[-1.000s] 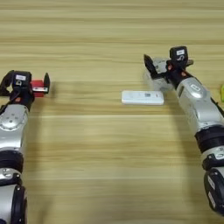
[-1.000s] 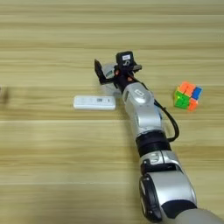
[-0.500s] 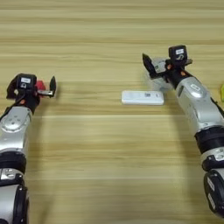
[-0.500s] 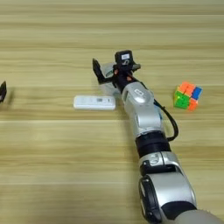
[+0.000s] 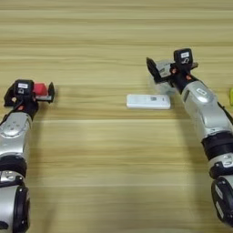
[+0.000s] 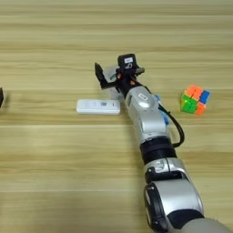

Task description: Move the objects on the table

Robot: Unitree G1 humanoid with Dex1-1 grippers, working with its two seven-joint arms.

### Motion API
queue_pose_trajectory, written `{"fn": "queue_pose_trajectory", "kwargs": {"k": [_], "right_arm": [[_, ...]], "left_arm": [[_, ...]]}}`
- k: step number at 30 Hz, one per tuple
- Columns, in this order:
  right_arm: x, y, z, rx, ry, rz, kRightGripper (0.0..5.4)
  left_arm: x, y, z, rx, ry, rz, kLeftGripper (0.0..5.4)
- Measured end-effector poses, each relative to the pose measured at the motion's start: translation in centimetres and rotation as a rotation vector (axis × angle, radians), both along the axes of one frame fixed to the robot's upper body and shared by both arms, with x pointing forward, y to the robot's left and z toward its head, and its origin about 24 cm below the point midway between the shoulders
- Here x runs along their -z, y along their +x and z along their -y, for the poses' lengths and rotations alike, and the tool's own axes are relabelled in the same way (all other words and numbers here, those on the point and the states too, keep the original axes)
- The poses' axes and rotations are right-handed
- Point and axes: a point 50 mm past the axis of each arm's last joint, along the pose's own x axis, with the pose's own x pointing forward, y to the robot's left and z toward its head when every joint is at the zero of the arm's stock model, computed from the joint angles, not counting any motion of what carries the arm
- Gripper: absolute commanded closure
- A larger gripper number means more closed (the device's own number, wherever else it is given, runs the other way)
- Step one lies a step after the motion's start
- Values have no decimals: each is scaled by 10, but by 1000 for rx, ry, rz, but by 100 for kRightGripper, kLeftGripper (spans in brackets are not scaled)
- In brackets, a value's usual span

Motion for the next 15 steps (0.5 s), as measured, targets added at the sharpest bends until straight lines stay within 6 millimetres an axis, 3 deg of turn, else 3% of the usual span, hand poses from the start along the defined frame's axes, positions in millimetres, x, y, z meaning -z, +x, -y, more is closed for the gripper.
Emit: {"fn": "queue_pose_trajectory", "kwargs": {"k": [15], "right_arm": [[2, 0, 0, 0, -1, -5, 4]], "left_arm": [[8, 0, 0, -10, -15, -36, 0]]}}
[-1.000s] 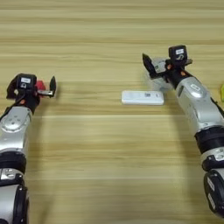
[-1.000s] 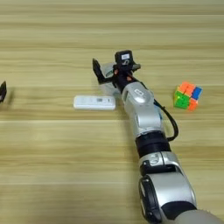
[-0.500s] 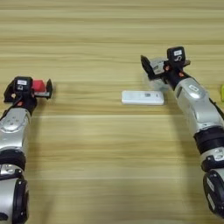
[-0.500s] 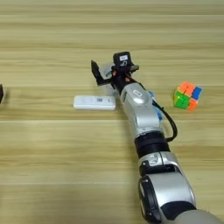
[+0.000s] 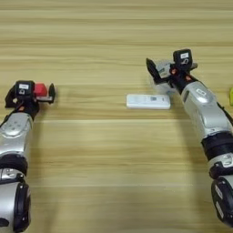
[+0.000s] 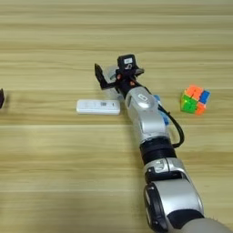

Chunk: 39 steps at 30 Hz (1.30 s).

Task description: Move the objects on the table

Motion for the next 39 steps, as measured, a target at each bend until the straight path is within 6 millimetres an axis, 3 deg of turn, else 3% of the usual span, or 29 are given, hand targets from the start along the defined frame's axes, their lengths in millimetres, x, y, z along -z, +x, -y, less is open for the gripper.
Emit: {"fn": "queue_pose_trajectory", "kwargs": {"k": [21, 34, 39], "right_arm": [[0, 0, 0, 0, 0, 0, 1], [0, 0, 0, 0, 0, -1, 0], [0, 0, 0, 1, 0, -1, 0]], "left_arm": [[11, 0, -3, -23, -23, -66, 3], [6, 3, -4, -35, -39, -45, 132], [6, 3, -4, -37, -39, -44, 210]]}}
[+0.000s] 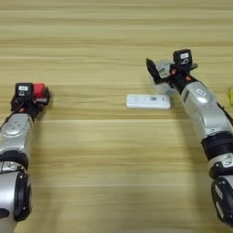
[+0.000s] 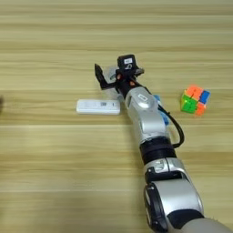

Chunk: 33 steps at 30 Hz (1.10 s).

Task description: Move the objects on the table

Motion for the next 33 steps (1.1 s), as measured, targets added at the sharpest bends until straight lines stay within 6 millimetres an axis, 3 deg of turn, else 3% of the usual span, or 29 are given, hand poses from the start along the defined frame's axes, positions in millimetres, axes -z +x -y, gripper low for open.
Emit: {"fn": "queue_pose_trajectory", "kwargs": {"k": [9, 18, 29, 33], "right_arm": [[0, 0, 1, 3, -2, 1, 0], [0, 0, 1, 4, -1, 1, 0], [-3, 0, 1, 5, 3, 11, 0], [-5, 0, 2, 8, 5, 21, 0]], "left_arm": [[-1, 0, 0, 1, 2, 10, 313], [-11, 4, 12, 78, 28, 88, 313], [-12, 0, 62, 253, 6, 155, 313], [-13, -1, 69, 276, 3, 151, 313]]}}
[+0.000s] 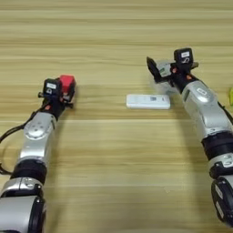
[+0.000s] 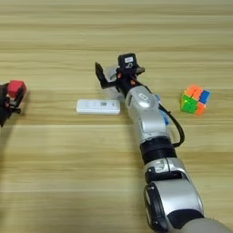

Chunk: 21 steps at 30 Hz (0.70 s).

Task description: Move the objects on the table

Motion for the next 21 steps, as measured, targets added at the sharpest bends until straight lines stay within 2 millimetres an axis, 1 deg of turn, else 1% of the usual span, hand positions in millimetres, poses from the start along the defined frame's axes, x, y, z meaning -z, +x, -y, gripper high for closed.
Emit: {"fn": "queue_pose_trajectory", "kwargs": {"k": [3, 7, 12, 17, 21], "right_arm": [[0, 0, 0, 1, 1, 1, 0], [0, 0, 0, 6, 2, 2, 0], [-1, 0, 1, 16, 4, 2, 0], [-1, 0, 1, 16, 5, 2, 0], [-1, 0, 1, 16, 5, 1, 0]], "left_arm": [[2, -1, 6, 23, 1, -15, 313], [12, -6, 20, 71, -13, -55, 313], [12, -5, 29, 105, -10, -59, 313], [18, -7, 45, 157, -11, -85, 313], [19, -8, 50, 178, -8, -91, 313]]}}
